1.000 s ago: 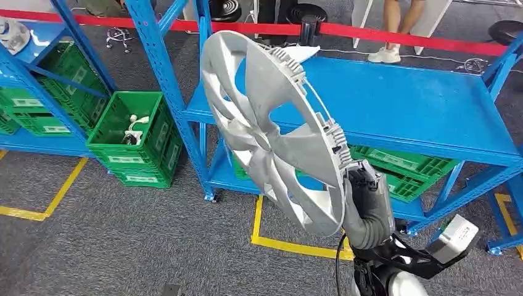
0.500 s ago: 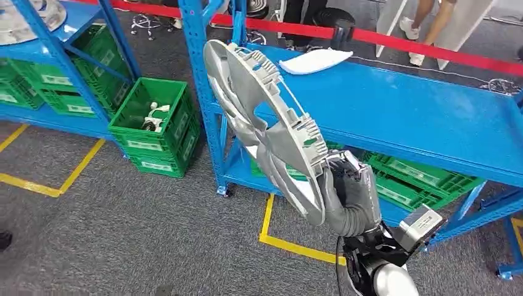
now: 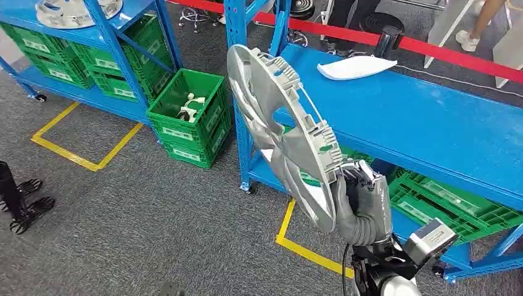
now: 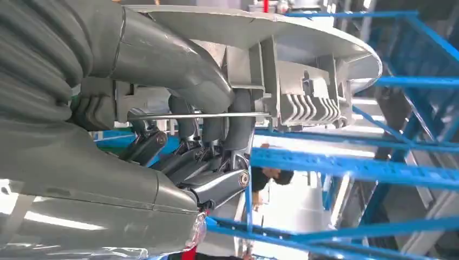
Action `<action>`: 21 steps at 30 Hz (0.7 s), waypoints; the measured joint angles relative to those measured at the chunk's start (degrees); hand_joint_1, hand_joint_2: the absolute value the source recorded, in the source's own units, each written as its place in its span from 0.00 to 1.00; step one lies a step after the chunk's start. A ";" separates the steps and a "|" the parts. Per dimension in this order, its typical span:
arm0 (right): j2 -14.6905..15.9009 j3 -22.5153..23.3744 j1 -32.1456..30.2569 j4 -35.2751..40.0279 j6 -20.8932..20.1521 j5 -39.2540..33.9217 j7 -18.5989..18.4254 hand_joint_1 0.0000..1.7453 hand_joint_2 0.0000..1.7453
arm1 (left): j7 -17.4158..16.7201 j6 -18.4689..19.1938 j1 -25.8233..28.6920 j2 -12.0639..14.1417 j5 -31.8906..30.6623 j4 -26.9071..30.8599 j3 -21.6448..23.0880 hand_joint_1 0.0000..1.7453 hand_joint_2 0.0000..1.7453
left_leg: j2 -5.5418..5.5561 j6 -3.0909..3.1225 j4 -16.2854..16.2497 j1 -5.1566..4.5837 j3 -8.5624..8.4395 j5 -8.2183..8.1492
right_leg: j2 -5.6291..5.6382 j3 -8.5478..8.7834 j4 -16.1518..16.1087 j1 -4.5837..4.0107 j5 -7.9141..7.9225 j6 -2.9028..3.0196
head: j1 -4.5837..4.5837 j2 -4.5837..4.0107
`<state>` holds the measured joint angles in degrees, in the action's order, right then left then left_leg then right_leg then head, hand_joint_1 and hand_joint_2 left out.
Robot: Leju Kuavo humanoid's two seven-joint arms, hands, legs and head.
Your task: Take the parts from the cabinet and place them on the table.
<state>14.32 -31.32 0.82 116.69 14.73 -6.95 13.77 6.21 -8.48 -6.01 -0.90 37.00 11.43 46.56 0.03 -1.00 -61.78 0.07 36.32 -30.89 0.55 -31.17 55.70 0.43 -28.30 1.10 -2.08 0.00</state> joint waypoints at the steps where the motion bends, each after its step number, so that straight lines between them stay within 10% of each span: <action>1: -0.04 0.02 -0.01 0.00 0.00 0.09 0.07 1.00 1.00 | 0.00 0.00 -0.06 0.00 -0.04 0.02 0.02 0.00 0.00 | -0.13 -0.31 -4.20 0.25 1.91 -2.27 | -0.46 -0.01 0.03 0.00 0.00 0.00 | 0.37 0.00; 4: -0.26 0.00 -0.07 -0.07 0.00 0.20 0.13 1.00 1.00 | -0.05 0.00 0.05 0.00 -0.04 0.00 0.41 0.00 0.00 | -0.12 -1.08 -13.03 0.69 6.06 -4.90 | -1.75 -0.06 0.28 0.01 -0.12 0.01 | 1.51 0.00; 7: -0.48 -0.04 -0.15 -0.07 -0.13 0.24 0.15 1.00 1.00 | -0.05 0.00 0.01 0.15 -0.13 0.00 0.55 0.00 0.00 | -1.38 -1.38 -2.83 1.06 0.38 1.26 | -2.76 -0.05 1.00 0.15 -0.67 -0.69 | 2.32 0.00; 9: -0.53 0.00 -0.19 -0.02 -0.13 0.28 0.22 1.00 1.00 | 0.00 0.00 -0.17 0.17 -0.13 0.04 0.79 0.00 0.00 | -4.21 -1.03 2.18 0.40 -2.34 1.25 | -3.25 -0.31 1.91 -0.33 -1.33 -1.55 | 3.02 0.00; 13: -0.68 -0.04 -0.11 -0.02 -0.15 0.55 0.22 1.00 1.00 | 0.13 -0.04 -0.09 0.26 -0.02 0.02 0.98 0.00 0.00 | -2.16 1.13 2.39 0.18 -1.85 1.86 | -4.71 -0.06 1.80 0.11 -1.38 -2.62 | 2.12 0.00; 14: -0.68 -0.04 -0.13 -0.02 -0.13 0.68 0.20 1.00 1.00 | 0.13 -0.02 -0.11 0.24 0.00 0.02 0.98 0.00 0.00 | -1.74 1.49 2.51 0.43 -1.86 2.08 | -3.65 -0.25 2.38 0.27 -2.30 -3.08 | 2.08 0.00; 18: -0.70 -0.04 -0.40 -0.02 -0.13 0.98 0.15 1.00 1.00 | -0.07 0.04 -0.15 0.09 0.07 0.02 0.98 0.00 0.00 | 0.25 2.21 2.49 0.21 -1.54 2.36 | -0.95 -6.54 17.59 0.23 -10.44 -3.28 | 0.48 0.00; 21: -0.72 -0.07 -0.61 -0.04 -0.13 1.03 -0.18 1.00 1.00 | -0.44 0.09 -0.05 0.04 0.09 0.02 1.00 0.00 0.00 | 1.85 2.28 2.48 -0.10 -1.62 2.43 | -0.73 -5.60 15.48 0.16 -6.88 -2.55 | -0.13 0.00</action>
<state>13.60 -31.39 0.21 116.65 14.60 -5.92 13.59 5.77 -8.39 -6.06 -0.85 37.09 11.45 47.56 1.88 1.28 -59.30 -0.03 34.70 -28.46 -0.18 -36.77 71.18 0.59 -35.17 -1.45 -2.21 0.00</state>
